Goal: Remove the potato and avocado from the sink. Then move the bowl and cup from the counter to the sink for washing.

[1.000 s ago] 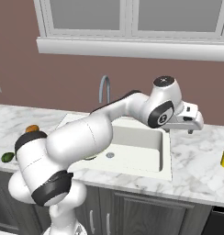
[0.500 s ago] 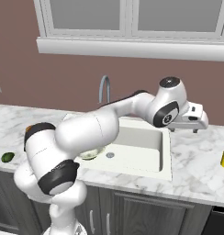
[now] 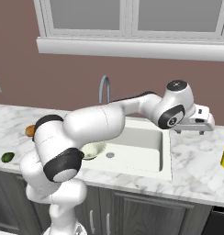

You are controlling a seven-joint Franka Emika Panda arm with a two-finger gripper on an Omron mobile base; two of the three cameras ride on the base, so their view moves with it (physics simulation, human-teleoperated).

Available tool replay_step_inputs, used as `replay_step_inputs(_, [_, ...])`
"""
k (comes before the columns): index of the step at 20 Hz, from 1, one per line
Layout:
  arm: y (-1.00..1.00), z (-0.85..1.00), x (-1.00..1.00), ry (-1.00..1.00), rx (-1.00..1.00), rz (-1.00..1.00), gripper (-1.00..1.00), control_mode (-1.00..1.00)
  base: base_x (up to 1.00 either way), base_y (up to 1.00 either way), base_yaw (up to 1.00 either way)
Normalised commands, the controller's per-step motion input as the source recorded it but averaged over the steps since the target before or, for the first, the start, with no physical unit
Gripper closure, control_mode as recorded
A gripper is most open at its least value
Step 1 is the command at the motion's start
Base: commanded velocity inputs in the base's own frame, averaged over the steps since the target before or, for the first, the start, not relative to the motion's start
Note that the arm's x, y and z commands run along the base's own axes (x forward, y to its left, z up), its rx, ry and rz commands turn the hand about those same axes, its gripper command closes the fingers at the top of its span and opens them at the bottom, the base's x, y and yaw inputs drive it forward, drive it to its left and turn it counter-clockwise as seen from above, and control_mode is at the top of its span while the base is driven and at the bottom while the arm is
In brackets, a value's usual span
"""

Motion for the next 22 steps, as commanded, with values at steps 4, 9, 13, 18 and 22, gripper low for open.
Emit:
replay_step_inputs(4, [-0.25,-0.06,0.1,0.0,0.0,0.0,-1.0,-1.0,0.0,0.0,0.0])
replay_step_inputs(9, [-0.25,-0.08,0.07,0.0,0.02,0.0,-1.0,-1.0,0.0,0.0,0.0])
replay_step_inputs(13, [-0.26,-0.09,0.03,0.0,0.01,0.0,-1.0,-1.0,0.0,0.0,0.0])
replay_step_inputs(18, [-0.23,-0.1,0.06,0.0,0.01,0.0,-1.0,-1.0,0.0,0.0,0.0])
replay_step_inputs(22, [-0.2,-0.1,0.1,0.0,0.04,0.0,-1.0,-1.0,0.0,0.0,0.0])
